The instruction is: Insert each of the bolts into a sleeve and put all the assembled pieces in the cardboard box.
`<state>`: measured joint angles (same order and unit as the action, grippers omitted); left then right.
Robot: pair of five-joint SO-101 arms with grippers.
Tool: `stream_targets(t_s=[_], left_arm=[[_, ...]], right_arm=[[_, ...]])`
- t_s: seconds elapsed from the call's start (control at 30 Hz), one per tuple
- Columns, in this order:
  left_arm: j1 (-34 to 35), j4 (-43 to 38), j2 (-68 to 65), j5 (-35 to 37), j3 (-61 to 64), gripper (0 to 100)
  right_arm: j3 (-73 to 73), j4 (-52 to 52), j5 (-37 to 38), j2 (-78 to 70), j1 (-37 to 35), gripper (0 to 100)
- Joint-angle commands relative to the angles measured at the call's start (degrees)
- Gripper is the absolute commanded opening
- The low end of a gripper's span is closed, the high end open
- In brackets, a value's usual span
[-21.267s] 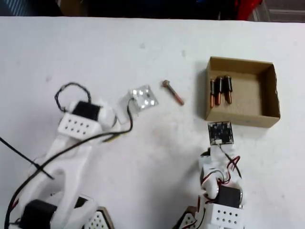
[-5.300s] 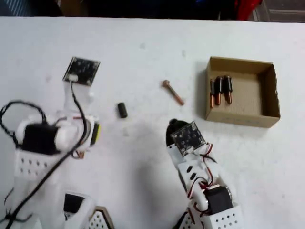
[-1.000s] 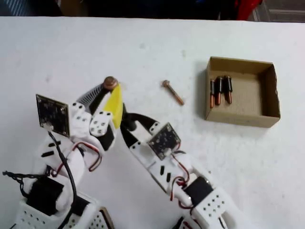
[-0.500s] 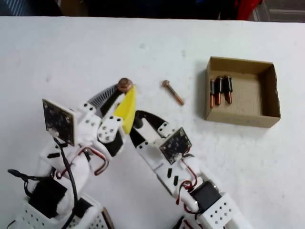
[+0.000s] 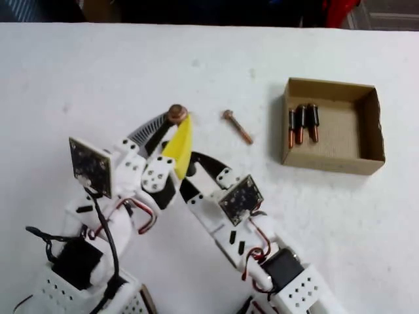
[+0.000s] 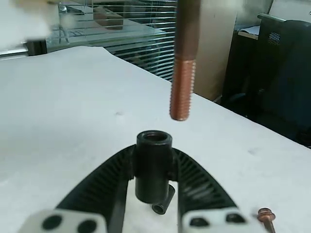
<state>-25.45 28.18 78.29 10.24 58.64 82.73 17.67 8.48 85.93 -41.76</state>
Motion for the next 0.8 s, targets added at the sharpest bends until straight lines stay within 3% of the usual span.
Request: stream_targets(t_s=[0.0,0.77], left_arm=[[-0.4,-2.4,-0.2,0.7,-0.7,2],[-0.7,-2.4,-0.2,0.7,2.2,2]], right_arm=[[-0.6,-0.2,0.3,1.1,0.7,1.6],[-0.6,-0.3,0.3,1.1,3.2,1.6]])
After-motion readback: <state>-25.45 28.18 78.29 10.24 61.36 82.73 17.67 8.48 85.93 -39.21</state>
